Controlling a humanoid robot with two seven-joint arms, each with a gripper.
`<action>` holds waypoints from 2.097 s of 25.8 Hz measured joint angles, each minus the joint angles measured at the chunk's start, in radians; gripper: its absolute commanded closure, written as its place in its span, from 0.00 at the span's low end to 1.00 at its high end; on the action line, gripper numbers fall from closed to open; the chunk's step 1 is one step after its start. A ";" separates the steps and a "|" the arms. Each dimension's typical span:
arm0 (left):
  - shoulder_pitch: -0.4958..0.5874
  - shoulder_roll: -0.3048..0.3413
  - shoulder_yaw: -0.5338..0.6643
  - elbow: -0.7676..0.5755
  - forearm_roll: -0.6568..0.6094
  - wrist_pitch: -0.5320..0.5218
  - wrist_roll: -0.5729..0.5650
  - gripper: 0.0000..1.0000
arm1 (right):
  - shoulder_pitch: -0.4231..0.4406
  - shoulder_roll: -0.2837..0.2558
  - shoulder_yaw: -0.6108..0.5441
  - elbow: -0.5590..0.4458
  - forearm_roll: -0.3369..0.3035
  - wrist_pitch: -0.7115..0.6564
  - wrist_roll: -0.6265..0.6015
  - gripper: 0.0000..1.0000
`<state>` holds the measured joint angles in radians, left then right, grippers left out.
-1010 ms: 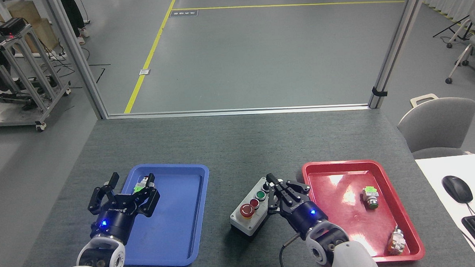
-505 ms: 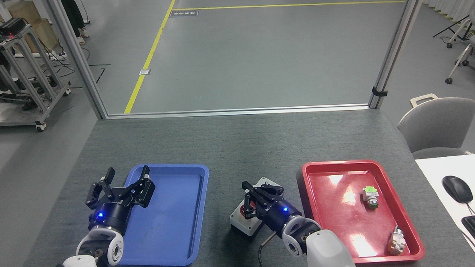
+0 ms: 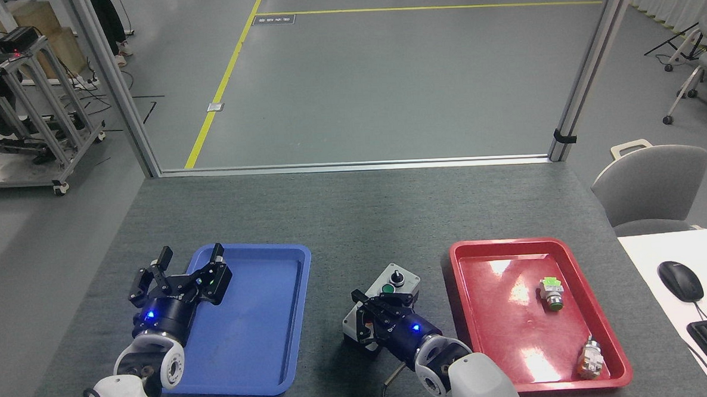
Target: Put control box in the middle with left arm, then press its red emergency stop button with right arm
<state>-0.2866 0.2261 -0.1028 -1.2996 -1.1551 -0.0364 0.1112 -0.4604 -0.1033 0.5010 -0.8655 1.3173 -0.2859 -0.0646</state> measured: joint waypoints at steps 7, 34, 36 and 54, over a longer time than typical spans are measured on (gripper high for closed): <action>-0.001 0.000 0.000 -0.002 -0.001 0.000 -0.003 0.01 | 0.000 0.002 0.008 0.058 0.029 0.002 -0.049 1.00; 0.178 -0.098 -0.005 -0.059 -0.001 -0.005 0.012 0.01 | 0.223 -0.086 -0.625 -0.357 0.048 0.106 -0.009 0.00; 0.177 -0.098 -0.005 -0.059 -0.001 -0.005 0.015 0.01 | 0.311 -0.059 -0.627 -0.445 0.081 0.140 -0.010 0.00; 0.178 -0.099 -0.005 -0.058 0.000 -0.005 0.018 0.01 | 0.418 0.102 -0.573 -0.619 0.212 0.279 -0.001 0.00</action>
<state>-0.1089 0.1273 -0.1074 -1.3576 -1.1551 -0.0416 0.1293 -0.0429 -0.0008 -0.0724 -1.4847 1.5295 -0.0064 -0.0660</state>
